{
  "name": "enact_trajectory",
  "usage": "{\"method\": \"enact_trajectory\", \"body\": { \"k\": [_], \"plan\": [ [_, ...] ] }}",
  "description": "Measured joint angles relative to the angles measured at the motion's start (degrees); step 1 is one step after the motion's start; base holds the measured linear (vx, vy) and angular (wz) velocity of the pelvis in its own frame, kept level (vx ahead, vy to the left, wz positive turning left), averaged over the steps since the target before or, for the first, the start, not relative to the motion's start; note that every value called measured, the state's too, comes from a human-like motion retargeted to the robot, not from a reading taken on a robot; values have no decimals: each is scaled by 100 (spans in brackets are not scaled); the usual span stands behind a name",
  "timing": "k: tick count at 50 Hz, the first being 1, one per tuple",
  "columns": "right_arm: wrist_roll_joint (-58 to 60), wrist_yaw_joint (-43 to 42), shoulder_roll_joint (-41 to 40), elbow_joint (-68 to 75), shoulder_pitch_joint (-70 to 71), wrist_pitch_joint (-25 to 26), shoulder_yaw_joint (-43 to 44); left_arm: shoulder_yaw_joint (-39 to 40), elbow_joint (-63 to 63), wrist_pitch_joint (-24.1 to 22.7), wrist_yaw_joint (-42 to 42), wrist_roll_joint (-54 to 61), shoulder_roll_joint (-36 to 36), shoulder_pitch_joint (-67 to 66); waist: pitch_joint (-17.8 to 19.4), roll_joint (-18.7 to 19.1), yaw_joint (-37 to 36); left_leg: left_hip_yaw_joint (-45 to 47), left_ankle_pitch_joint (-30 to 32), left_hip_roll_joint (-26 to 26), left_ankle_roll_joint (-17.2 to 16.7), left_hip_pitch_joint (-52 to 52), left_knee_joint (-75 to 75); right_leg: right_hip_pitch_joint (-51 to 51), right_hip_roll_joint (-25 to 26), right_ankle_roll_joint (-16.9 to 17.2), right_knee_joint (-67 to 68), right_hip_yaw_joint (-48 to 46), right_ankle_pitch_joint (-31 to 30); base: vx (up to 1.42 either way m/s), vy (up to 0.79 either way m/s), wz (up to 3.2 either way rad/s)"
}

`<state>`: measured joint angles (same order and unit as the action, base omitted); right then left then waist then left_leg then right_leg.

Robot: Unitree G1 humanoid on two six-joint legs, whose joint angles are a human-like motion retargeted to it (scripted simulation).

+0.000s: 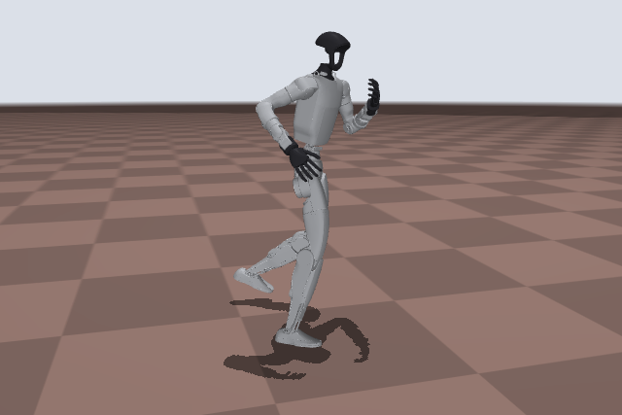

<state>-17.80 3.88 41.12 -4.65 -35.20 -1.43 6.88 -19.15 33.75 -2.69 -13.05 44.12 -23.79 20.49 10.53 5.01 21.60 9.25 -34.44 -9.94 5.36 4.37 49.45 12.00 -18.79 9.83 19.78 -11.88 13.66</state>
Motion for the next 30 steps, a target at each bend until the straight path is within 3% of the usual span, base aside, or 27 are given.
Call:
{"method": "enact_trajectory", "body": {
  "k": [3, 7, 10, 13, 15, 18, 20, 22, 25, 28, 30],
  "plan": [
    [588, -472, 155, 373, 1185, 196, -660, 940, -761, 104, 1175, -130, -110, -1895, 169, 57, -474, 273, -651, -231, 491, -861, 1620, 274, 73, -135, 1195, -81, 641, 51, -31, 26],
    [1517, -688, -14, -229, 2664, 75, -1468, 1482, -1628, -302, 2733, -399, -381, -3661, -245, -266, -1529, 1087, -776, -30, 780, -1772, 1838, 53, 19, -159, 1173, -140, 488, 51, -12, 39],
    [775, -909, -635, -866, 3453, -312, -1952, 1800, -1229, -798, 3230, -504, -949, -4622, -652, -726, -2443, 1910, -495, 231, 635, -2198, 755, -371, -48, -190, 562, -308, -112, 53, 7, 66],
    [-347, -1018, -1115, -1411, 3913, -762, -2381, 2001, -480, -1404, 3726, -801, -1216, -5317, -845, -1058, -3128, 2612, 7, 667, 291, -2242, -1323, -898, 0, -211, -7, -377, -947, 55, 23, 110],
    [-762, -1018, -1302, -1859, 4006, -990, -2602, 2021, -83, -1527, 3944, -1110, -1169, -5528, -864, -1073, -3564, 2888, 439, 944, -8, -2094, -2969, -1226, 213, -181, -161, -264, -1410, 59, 28, 113],
    [-1456, -641, -1430, -2678, 3675, -1191, -2748, 2004, 288, -1355, 3201, -1420, -845, -5596, -854, -760, -4114, 3254, 1018, 819, -196, -2022, -3912, -1701, 728, -107, 100, 68, -1719, 63, 27, 121],
    [-2067, -70, -1510, -2985, 3593, -1079, -2811, 2027, 338, -988, 2157, -1291, -428, -5321, -796, -607, -4352, 3305, 1193, 930, -190, -1803, -4385, -1552, 947, 136, 945, 388, -1768, 53, 31, 140],
    [-2293, 506, -1507, -2866, 3603, -820, -2773, 2063, 127, -587, 1160, -1426, 73, -4653, -638, -581, -4253, 2842, 497, 1014, 145, -1777, -3877, -996, 1173, 432, 2566, 970, -1702, 46, 26, 201],
    [-1001, 273, -1425, -1750, 3545, -740, -2794, 1716, -572, -453, 1518, -2081, 401, -2757, -383, -538, -3784, 1850, 98, 1210, 473, -1854, -3142, 128, 1807, 461, 5340, 1746, -1593, 39, 29, 280],
    [1043, -991, -1313, -70, 3022, -743, -2703, 1092, -1141, -566, 2541, -2459, 482, -364, -153, -86, -3046, 495, 329, 1445, 360, -1455, -3112, 887, 1740, -515, 7067, 1359, -1073, 39, 43, 407],
    [1436, -1824, -1207, 623, 2348, -746, -2372, 791, -1206, -657, 2721, -2408, 671, 979, -23, 405, -2298, -617, 623, 1422, 1, -1033, -3259, 1137, 1931, -808, 7424, 1016, -390, 48, 39, 532]
  ]
}}
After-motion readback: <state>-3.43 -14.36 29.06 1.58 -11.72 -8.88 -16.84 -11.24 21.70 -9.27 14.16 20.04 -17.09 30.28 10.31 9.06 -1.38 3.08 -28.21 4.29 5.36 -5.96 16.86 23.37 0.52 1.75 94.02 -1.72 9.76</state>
